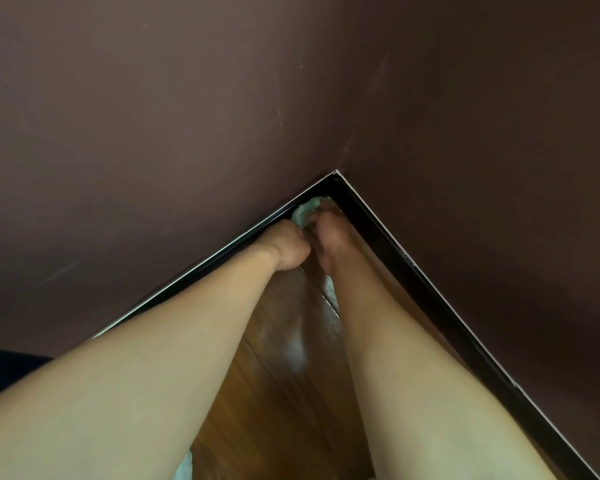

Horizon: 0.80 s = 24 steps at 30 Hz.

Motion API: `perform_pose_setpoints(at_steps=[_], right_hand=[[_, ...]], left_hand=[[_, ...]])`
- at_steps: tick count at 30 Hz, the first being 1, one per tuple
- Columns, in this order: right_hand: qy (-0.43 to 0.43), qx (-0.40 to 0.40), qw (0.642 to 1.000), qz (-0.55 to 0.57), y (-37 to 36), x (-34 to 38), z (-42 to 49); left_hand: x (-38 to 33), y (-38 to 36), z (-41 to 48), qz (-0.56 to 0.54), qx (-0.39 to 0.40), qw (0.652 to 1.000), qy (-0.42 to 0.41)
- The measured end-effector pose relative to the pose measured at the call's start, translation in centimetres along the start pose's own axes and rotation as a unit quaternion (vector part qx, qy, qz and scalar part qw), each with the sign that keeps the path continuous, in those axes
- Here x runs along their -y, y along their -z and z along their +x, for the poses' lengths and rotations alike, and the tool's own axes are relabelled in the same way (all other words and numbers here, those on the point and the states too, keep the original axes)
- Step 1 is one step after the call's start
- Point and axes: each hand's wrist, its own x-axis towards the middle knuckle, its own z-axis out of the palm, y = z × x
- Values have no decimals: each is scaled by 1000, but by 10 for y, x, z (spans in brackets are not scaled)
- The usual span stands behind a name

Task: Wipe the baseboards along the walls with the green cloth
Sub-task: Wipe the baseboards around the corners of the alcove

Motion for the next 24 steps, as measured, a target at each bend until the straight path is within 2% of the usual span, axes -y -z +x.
perform_pose_setpoints(at_steps=[3, 5, 7, 9, 10, 12, 16, 18, 20, 24], right_hand=[[-28, 51, 998, -37, 6, -2, -5], [-48, 58, 997, -10, 5, 1, -8], [-59, 40, 992, 104, 8, 5, -7], [-64, 32, 969, 235, 14, 9, -4], [-68, 33, 962, 262, 16, 10, -3], [-90, 45, 963, 249, 16, 7, -3], [-150, 107, 975, 126, 6, -6, -13], [-169, 118, 974, 99, 3, -7, -17], [-168, 98, 973, 126, 3, -6, -18], [-124, 42, 960, 247, 11, 2, -12]], left_hand=[[-2, 0, -3, -5, -5, 1000, 1], [-1, 2, -6, 4, -6, 1000, 7], [3, 2, -6, 8, -4, 1000, 19], [6, 2, -7, 9, -6, 1000, 29], [5, 3, -8, 9, -6, 1000, 29], [0, 4, -11, 9, -5, 1000, 21], [-2, 5, -16, 43, 14, 999, 15], [3, 3, -18, 62, 20, 997, 35], [6, 4, -22, 58, 14, 998, 30], [-1, 8, -24, 55, -24, 998, 3]])
